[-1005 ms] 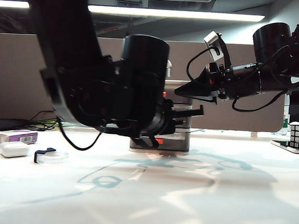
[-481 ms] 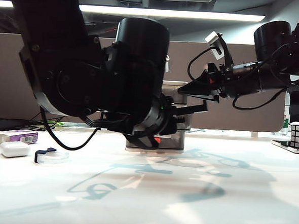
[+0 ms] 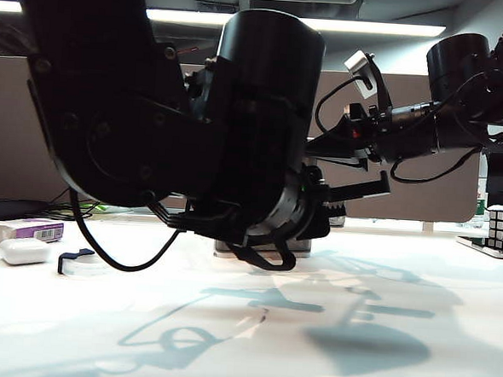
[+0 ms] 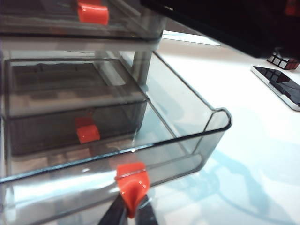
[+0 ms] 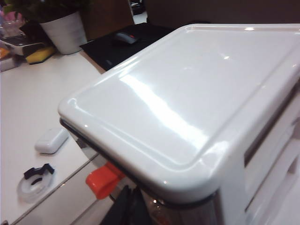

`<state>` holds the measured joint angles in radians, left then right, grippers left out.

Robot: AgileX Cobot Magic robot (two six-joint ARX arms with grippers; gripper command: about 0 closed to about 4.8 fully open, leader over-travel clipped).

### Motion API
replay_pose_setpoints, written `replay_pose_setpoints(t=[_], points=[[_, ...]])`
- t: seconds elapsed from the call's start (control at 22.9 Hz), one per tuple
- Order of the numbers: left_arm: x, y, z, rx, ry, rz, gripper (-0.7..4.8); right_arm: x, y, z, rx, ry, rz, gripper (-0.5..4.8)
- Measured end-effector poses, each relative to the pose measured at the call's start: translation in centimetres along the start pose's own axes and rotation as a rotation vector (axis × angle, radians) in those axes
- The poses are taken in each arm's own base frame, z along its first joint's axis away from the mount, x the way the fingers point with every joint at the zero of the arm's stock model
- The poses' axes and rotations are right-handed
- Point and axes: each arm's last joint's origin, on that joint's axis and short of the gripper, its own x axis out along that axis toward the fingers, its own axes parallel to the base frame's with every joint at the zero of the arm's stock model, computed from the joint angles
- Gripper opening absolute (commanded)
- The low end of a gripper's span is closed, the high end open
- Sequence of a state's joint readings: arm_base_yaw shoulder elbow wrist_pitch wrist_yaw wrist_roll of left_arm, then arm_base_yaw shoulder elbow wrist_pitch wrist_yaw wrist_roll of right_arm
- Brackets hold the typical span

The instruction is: Open the second layer of the drawer on the table, pick up the transparent tape on the table and put it in, and finally close the drawer.

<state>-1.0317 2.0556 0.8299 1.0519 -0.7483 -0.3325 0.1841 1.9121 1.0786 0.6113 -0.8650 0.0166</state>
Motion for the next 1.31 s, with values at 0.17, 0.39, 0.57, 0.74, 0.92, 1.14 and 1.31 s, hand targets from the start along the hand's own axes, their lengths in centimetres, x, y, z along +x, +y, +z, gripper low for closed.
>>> replay_pose_setpoints(t=[0.17,0.39,0.57,0.74,0.92,1.14,1.31], points=[[-0.4,0.1,0.4,0.039,0.011,0.009,2.24,0.0,0.0,0.0,0.005,-0.001,0.011,-0.05],[-0.8,0.0,1.8,0.065,0.000,0.006,2.24,0.0,0.0,0.0,0.005,-0.001,0.011,-0.05],[-1.3,0.1,2.9,0.108,0.036,0.019,2.24,0.0,0.1,0.0,0.015,0.000,0.023,-0.05],[-4.7,1.5,4.9,0.165,0.139,0.029,2.24,0.0,0.2,0.0,0.044,0.003,0.053,-0.05],[-8.9,7.0,6.5,0.099,0.108,0.102,2.09,-0.6,0.9,1.2,0.048,0.005,0.088,-0.05],[-9.8,11.8,9.0,0.112,0.177,0.050,1.22,-1.0,1.4,2.1,0.058,0.001,0.101,-0.05],[-9.0,15.5,9.9,0.093,0.306,-0.006,1.16,-1.2,1.7,2.6,0.071,-0.002,0.120,-0.05]])
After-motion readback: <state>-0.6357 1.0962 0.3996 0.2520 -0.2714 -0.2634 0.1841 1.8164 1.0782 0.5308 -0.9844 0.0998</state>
